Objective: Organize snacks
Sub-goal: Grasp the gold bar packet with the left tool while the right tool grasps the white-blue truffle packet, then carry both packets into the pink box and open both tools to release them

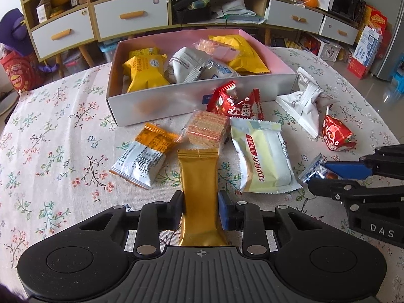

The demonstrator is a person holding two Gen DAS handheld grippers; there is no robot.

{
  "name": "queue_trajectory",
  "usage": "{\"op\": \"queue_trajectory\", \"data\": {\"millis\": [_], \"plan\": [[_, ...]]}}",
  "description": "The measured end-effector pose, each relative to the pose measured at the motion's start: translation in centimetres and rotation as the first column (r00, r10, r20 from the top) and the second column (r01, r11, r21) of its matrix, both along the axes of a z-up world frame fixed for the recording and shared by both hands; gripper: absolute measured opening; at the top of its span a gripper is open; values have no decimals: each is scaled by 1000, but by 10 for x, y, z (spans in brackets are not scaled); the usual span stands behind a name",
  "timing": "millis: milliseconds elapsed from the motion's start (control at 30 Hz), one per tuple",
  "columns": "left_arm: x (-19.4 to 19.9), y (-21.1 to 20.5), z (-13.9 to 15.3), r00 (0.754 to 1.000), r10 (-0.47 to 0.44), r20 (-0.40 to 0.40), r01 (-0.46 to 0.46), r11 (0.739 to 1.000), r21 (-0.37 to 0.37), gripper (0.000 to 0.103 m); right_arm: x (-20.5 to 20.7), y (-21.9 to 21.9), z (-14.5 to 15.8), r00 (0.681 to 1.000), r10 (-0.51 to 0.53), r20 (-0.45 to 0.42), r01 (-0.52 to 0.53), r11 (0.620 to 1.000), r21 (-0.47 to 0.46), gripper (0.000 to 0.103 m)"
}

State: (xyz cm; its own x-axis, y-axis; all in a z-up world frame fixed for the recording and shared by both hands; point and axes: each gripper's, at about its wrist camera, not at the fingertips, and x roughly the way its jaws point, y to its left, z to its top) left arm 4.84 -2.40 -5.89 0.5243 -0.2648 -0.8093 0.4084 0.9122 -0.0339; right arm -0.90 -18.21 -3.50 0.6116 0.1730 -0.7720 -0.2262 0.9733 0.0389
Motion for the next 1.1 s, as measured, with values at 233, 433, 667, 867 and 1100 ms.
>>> {"op": "queue_trajectory", "data": {"millis": [233, 433, 667, 867, 1100], "plan": [[-2, 6, 11, 1000, 7, -2, -7, 999, -33, 26, 1, -2, 9, 1000, -15, 14, 15, 1000, 21, 23], [-3, 7, 24, 1000, 11, 14, -10, 998, -68, 26, 1, 0, 16, 1000, -10, 29, 9, 999, 41, 23], [2, 15, 38, 999, 44, 23, -41, 992, -115, 26, 9, 1, 28, 998, -34, 50, 30, 997, 75, 23], [13, 20, 47, 996, 81, 29, -75, 985, -153, 26, 25, 4, 39, 995, -61, 75, 52, 992, 118, 23], [35, 21, 54, 990, 138, 22, -130, 966, -222, 26, 51, 7, 48, 989, -131, 73, 114, 973, 198, 23]]}}
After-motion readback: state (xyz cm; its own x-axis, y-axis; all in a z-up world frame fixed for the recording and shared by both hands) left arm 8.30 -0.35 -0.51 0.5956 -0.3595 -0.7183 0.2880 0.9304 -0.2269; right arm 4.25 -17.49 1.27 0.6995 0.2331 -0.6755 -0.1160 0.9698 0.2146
